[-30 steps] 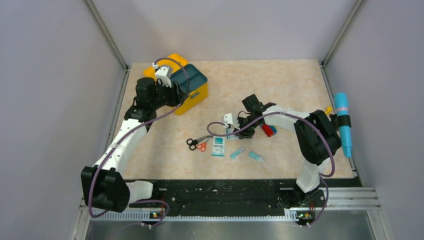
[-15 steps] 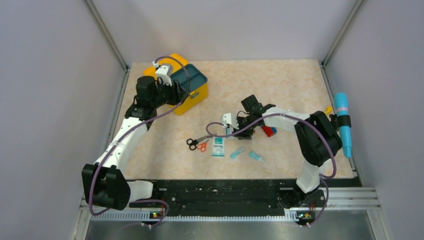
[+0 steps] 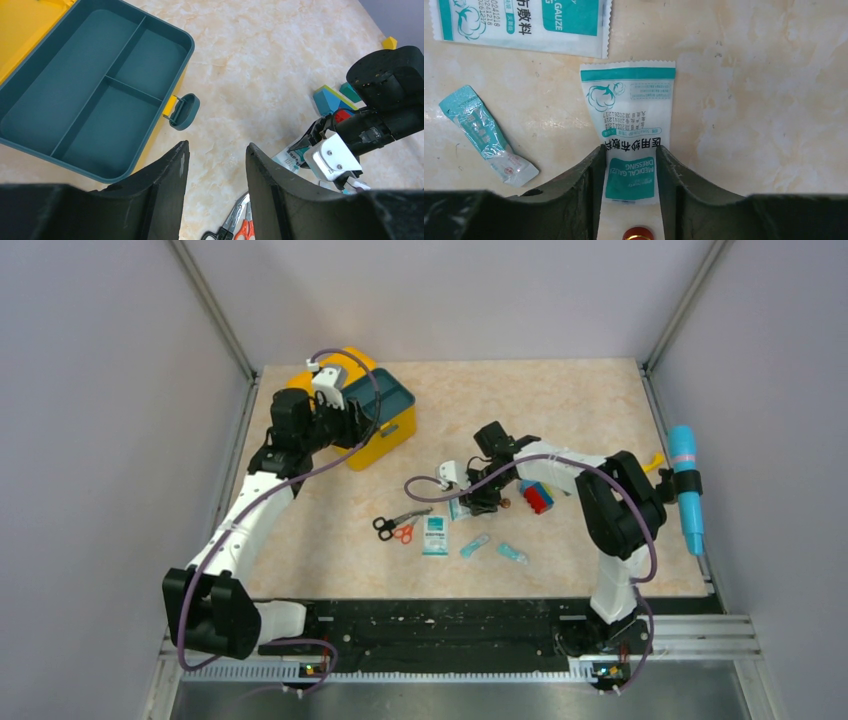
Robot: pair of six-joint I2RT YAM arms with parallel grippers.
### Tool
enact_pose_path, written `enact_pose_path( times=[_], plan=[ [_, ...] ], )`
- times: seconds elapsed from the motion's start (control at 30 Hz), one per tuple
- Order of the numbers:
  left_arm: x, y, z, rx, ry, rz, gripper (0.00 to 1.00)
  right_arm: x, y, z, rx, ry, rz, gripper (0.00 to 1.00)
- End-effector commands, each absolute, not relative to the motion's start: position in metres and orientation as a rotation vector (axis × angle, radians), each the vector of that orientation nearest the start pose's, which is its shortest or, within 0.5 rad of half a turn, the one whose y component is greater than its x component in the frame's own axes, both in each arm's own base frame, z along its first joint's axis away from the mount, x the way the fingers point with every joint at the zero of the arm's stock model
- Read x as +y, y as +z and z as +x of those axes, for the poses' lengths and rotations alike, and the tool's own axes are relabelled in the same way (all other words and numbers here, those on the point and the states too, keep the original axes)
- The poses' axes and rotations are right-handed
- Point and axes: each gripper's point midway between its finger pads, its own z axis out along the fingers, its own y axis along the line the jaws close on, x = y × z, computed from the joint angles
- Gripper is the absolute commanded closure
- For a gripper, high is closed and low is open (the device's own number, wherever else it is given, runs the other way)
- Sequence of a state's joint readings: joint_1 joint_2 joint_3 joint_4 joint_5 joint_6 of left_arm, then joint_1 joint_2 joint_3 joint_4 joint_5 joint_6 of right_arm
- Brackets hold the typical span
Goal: Organize the medicine kit
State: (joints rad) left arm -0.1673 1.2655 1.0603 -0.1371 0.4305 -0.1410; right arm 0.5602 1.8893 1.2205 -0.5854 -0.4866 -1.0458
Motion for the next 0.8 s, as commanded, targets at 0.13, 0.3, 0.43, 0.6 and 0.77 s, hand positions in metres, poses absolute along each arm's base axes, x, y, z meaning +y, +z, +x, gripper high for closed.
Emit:
enact_pose_path(
  times=[0.13, 0.3, 0.43, 0.6, 0.77],
  plan=[
    [-0.148, 0.275, 0.387, 1.847, -0.646, 0.327, 0.49, 0.228, -0.009, 0.284, 1.842, 0.538, -2.092, 0.75],
    [-0.157, 0.267, 0.395, 1.871, -0.728, 0.266, 0.49, 0.238, 0.02, 0.298, 1.78, 0.488, -2.004, 0.8],
    [-0.171, 0.263, 0.399, 1.887, -0.839, 0.25, 0.48, 0.253, 0.069, 0.311, 1.688, 0.473, -1.89, 0.81],
    [-0.199, 0.261, 0.398, 1.869, -1.017, 0.339, 0.47, 0.267, 0.126, 0.331, 1.585, 0.435, -1.762, 0.82],
    [-0.23, 0.254, 0.395, 1.863, -1.174, 0.469, 0.45, 0.284, 0.173, 0.353, 1.492, 0.411, -1.642, 0.83]
  ],
)
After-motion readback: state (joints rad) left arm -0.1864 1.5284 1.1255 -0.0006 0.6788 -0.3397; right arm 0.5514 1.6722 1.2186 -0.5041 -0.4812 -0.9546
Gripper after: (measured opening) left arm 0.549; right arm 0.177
